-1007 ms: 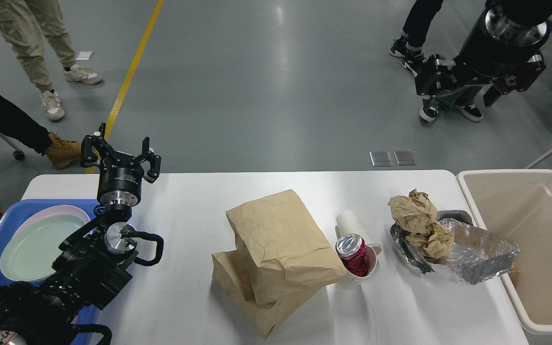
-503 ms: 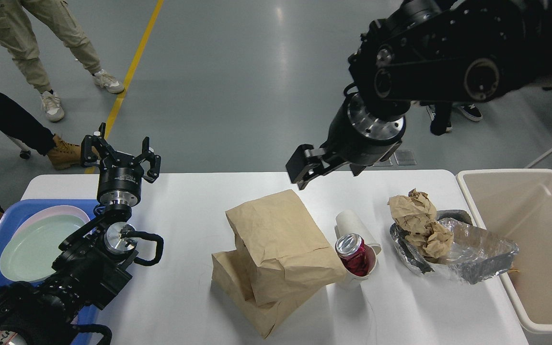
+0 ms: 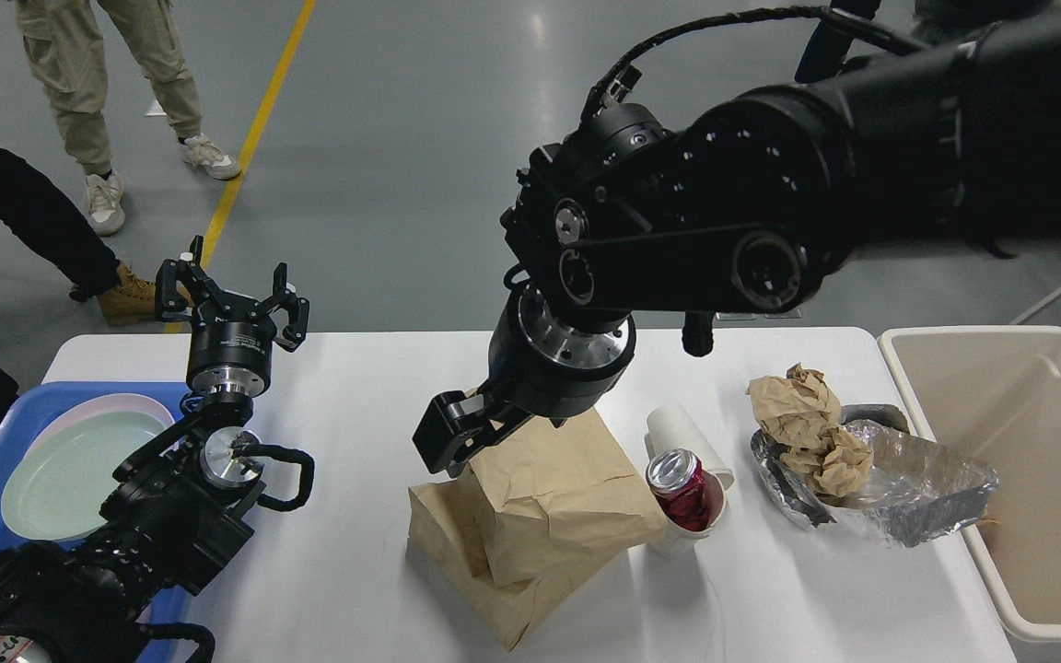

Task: Tidy desktop
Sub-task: 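Lower the right gripper onto the top of the brown paper bag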

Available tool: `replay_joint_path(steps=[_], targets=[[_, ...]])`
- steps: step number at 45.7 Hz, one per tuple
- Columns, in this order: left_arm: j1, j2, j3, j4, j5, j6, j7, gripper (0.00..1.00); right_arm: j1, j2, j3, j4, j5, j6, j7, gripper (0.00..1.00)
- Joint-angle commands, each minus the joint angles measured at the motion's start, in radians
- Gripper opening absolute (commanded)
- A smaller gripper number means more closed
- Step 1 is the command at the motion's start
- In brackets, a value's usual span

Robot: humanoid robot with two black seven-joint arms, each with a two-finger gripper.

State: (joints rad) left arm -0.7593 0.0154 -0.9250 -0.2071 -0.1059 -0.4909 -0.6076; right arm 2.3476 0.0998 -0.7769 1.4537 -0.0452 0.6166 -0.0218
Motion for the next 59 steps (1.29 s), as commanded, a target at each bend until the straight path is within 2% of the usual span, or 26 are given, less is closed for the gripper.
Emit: replay_joint_path(steps=[1, 8, 22, 27, 36, 49, 54, 59], targets=[[0.0, 0.0, 0.0, 0.0, 0.0, 0.0, 0.0, 0.96, 0.019, -0.098, -0.044, 0.004, -0.007, 0.067, 0.0, 1.0], [0.0, 0.0, 0.0, 0.0, 0.0, 0.0, 0.0, 0.96, 0.108, -0.189, -0.183, -0.064, -0.012, 0.343, 0.0, 1.0], [0.0, 0.0, 0.0, 0.0, 0.0, 0.0, 0.0, 0.96, 0.136, -0.253, -0.373, -0.417, -0.022, 0.343, 0.0, 1.0], [0.0, 0.0, 0.0, 0.0, 0.0, 0.0, 0.0, 0.96, 0.136, -0.255, -0.389, -0.455, -0.024, 0.343, 0.0, 1.0], [0.0, 0.0, 0.0, 0.0, 0.0, 0.0, 0.0, 0.96, 0.141, -0.235, -0.367, -0.405, -0.018, 0.343, 0.002, 1.0], [0.0, 0.0, 0.0, 0.0, 0.0, 0.0, 0.0, 0.96, 0.136, -0.213, -0.239, -0.06, 0.001, 0.343, 0.002, 1.0], [0.0, 0.0, 0.0, 0.0, 0.0, 0.0, 0.0, 0.96, 0.093, -0.169, -0.171, 0.005, 0.007, 0.148, 0.0, 1.0], [0.0, 0.0, 0.0, 0.0, 0.0, 0.0, 0.0, 0.96, 0.02, -0.124, -0.096, 0.004, 0.034, 0.031, -0.001, 1.0]])
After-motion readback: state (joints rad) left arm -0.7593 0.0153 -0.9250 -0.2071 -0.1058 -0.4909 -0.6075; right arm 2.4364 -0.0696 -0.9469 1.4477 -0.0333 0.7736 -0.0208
